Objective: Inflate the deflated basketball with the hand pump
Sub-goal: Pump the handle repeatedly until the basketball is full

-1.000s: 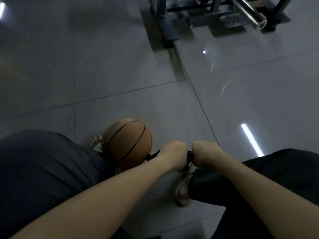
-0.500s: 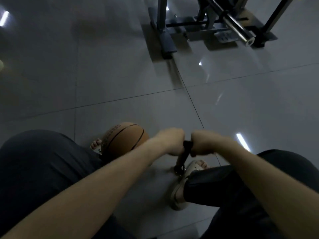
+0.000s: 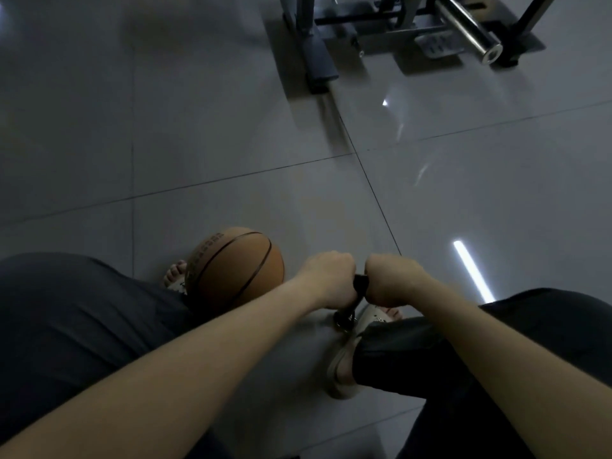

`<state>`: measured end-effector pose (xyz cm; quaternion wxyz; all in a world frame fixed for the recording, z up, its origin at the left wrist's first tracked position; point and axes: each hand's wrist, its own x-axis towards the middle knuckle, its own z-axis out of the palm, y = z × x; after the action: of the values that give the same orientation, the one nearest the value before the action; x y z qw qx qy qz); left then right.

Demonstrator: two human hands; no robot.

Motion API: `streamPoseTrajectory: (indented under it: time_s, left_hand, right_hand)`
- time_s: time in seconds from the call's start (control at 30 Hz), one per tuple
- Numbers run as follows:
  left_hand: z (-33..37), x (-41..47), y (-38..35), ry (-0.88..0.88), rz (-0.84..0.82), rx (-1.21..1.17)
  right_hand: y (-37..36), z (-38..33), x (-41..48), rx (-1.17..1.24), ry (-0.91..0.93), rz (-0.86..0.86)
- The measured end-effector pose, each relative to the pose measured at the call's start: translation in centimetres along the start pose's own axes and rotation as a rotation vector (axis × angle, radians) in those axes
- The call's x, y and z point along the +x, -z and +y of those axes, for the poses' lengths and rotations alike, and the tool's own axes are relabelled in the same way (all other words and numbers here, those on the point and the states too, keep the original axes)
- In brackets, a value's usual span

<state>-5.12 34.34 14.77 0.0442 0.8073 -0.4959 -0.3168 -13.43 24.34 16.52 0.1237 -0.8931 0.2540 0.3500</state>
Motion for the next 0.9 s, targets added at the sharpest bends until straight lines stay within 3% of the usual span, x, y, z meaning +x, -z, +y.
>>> streamPoseTrajectory:
  time_s: [0.27,0.47,0.6,0.8,0.9]
  left_hand:
    - [-0.8,0.0,-4.8,-0.013,-0.066,0.036]
    - [0.6,-0.9,-3.8,-0.015,-0.107,0.080]
    - [1.9,-1.4,-0.4,-0.016,-0.144,0.093]
    - [2.8,-2.8,8.6,-0.065,-0.074,-0.003]
    - [1.9,-2.5,8.7,-0.055,-0.047,0.067]
  right_hand:
    - [-5.0,-0.1,1.8,-0.065,0.019,-0.049]
    - [-4.9,0.2,0.2,-0.024,-0.004,-0.042]
    - [-1.5,0.4,-1.9,0.015,-0.015,-0.101]
    - [8.0,-0.1,-5.6,0.125,-0.022,-0.052]
    - [8.3,-0.9,-5.1,0.096,-0.017,-0.023]
